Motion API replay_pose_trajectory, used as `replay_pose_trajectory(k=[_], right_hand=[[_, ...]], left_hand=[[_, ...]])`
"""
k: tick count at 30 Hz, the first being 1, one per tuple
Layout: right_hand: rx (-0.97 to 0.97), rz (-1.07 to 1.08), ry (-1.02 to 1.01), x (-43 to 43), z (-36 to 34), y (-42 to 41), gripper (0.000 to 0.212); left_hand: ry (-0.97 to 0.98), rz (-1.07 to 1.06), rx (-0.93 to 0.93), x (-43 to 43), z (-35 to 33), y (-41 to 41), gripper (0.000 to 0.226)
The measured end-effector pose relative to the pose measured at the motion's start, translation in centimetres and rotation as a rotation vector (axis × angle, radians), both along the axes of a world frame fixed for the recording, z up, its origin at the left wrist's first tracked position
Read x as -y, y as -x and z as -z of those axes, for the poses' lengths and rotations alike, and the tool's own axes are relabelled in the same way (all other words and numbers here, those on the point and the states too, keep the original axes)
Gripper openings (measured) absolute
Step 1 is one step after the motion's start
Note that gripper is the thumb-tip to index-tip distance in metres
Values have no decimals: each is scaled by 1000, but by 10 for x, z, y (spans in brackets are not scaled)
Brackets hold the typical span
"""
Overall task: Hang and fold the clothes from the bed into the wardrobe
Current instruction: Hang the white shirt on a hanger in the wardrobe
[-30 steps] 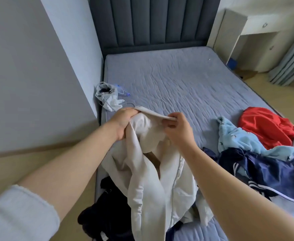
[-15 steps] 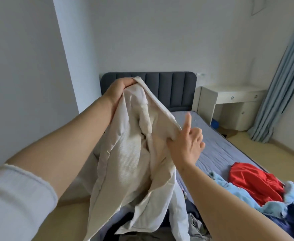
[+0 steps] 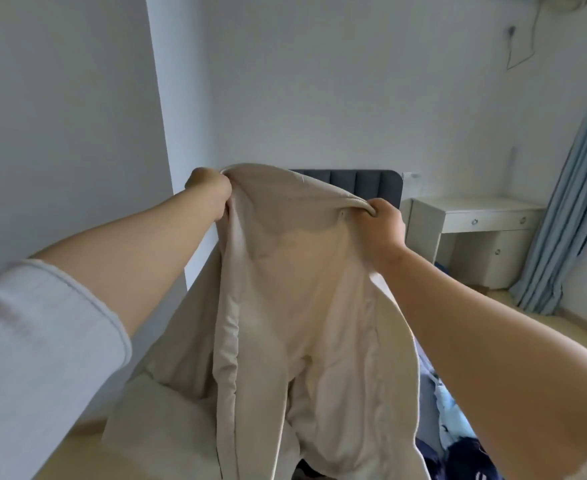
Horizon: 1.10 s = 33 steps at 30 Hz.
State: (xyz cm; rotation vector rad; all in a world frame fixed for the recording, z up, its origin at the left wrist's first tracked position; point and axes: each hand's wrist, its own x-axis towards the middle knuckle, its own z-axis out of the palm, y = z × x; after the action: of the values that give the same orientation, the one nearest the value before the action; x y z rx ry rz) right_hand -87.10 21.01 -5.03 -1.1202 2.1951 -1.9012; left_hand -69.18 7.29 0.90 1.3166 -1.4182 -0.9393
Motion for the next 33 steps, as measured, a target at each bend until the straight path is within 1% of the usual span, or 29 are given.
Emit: replay_pose_trajectory(k=[2,3,4,5,6,8,10,11,13,15,16,17,18,19,20,22,23,24,25,26,28,30,31,32,33], right_hand=[[-43,56,8,-2,-7,4,19],[-54,76,6,-3,-10,4,19],[-60,86,7,-4,-13,5,18],[-59,91,11,-4,-15,4,18],[-55,95,13,-4,-16,3,18],[-26,77,19,-4,-17,1,18],[17,-2,11,-7,-16,-2,19],[43,-63,6,-9,-16,-4,19],[89,-235,-14,-10,-14,-10,18],[96,-431,-138,-8,-11,-24,19],[106,-517,-223,-5,-8,-33,30],[125,-558,-294,-1,-4,-41,44],[146,-543,-325,3,0,-47,53],[168,-485,-301,6,4,-49,53],[188,-404,-240,8,5,-49,44],[267,-280,-102,8,5,-43,21],[329,-265,-38,7,4,-41,16],[399,-262,17,6,3,-39,14],[473,-255,65,5,3,-38,13],[551,-241,106,5,2,-39,14],[709,-232,186,4,-1,-40,15],[834,-280,242,1,-6,-39,14],[873,-325,263,1,-8,-39,14],[895,-368,280,0,-9,-39,15],[904,-404,287,0,-10,-40,18]], left_hand=[[257,-37,396,4,2,-11,20],[346,-62,546,4,3,-16,21],[392,-74,606,5,5,-19,22],[393,-50,597,4,5,-20,23],[317,-2,471,1,4,-18,24],[45,95,86,-5,0,-12,23],[-199,155,-220,-15,-4,-6,23],[-274,170,-329,-21,-8,-4,24],[-355,214,-494,-30,-17,1,30],[-395,295,-561,-41,-24,10,27],[-410,359,-563,-49,-26,16,24],[-403,445,-545,-58,-29,23,24],[-377,533,-514,-66,-30,29,26],[-343,610,-484,-72,-30,33,29],[-304,667,-473,-74,-29,35,29],[-182,754,-475,-69,-24,29,21],[-105,800,-438,-64,-18,23,15],[-38,837,-358,-57,-7,16,10],[26,855,-231,-51,7,9,10],[95,862,-64,-46,24,4,23],[184,906,276,-41,65,-4,60],[142,925,489,-40,100,-16,85],[99,902,572,-37,115,-24,92],[50,858,665,-34,129,-32,93],[9,803,749,-30,140,-40,85]])
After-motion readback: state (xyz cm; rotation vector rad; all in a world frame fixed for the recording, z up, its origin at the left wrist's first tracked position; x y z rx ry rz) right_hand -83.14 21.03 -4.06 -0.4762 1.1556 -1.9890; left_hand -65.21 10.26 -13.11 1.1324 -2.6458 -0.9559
